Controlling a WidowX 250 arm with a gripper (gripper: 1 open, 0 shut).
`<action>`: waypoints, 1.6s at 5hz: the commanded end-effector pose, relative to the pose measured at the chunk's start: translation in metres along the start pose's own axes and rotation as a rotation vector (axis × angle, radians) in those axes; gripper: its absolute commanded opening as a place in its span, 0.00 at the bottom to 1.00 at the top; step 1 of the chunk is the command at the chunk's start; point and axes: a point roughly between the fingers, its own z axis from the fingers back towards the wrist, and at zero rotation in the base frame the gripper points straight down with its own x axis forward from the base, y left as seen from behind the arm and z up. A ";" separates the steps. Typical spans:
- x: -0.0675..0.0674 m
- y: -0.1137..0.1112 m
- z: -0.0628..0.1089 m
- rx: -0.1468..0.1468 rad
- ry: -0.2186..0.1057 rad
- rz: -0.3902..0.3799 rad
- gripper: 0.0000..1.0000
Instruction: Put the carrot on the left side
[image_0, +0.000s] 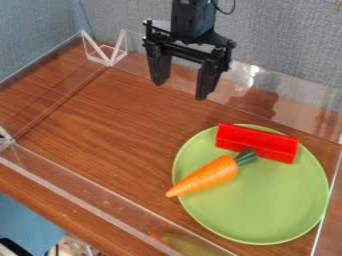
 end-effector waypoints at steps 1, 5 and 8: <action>-0.005 -0.023 -0.007 -0.001 0.005 -0.209 1.00; -0.030 -0.104 -0.044 0.017 -0.038 -0.702 1.00; -0.021 -0.078 -0.049 0.098 -0.147 -0.675 1.00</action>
